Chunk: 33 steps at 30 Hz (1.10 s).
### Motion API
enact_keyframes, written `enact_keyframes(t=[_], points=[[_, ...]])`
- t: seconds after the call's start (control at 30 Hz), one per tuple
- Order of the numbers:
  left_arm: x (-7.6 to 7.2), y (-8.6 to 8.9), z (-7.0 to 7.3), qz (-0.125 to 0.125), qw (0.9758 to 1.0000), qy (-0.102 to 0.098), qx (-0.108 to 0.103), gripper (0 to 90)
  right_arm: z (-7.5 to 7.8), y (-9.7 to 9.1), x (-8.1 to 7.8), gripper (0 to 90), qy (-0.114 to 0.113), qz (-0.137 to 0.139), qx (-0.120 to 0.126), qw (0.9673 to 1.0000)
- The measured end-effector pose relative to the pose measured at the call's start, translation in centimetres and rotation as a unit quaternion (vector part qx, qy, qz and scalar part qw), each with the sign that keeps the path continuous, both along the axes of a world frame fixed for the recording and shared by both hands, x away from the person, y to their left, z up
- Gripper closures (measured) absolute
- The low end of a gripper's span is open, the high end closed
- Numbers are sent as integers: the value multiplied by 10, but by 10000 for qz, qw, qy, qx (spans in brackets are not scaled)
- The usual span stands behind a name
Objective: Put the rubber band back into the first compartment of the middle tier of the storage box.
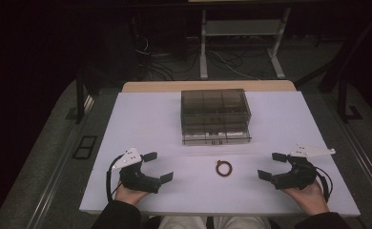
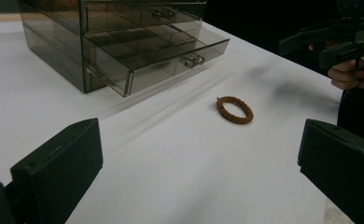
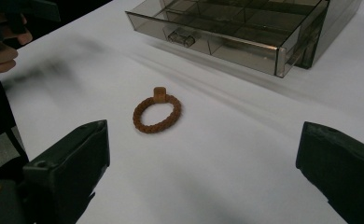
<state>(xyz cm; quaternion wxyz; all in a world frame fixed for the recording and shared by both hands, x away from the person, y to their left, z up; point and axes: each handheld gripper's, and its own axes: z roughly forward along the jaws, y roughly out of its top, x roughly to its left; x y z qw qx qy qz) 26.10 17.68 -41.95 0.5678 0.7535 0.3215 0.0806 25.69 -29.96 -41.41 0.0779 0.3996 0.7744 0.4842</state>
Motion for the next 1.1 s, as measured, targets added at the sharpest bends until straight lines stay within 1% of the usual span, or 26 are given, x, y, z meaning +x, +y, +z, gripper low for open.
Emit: enact_keyframes(t=[0.47,0.73,0.8,1.0,1.07,1.1], points=[[1,0,0,-15,10000,28,-12,0,0,-1,-1,22,6,-12,33,10000],[0,1,-1,-1,10000,34,-17,0,1,0,-2,22,48,37,12,10000],[0,1,-1,8,10000,43,-24,0,2,0,-2,22,38,41,89,9999],[0,1,-1,22,10000,33,-58,0,6,1,-4,23,62,90,73,9999],[0,1,-1,20,10000,34,-58,0,7,3,-5,23,104,115,41,9999],[0,1,-1,21,10000,42,-52,0,7,4,-4,23,89,143,17,9999]])
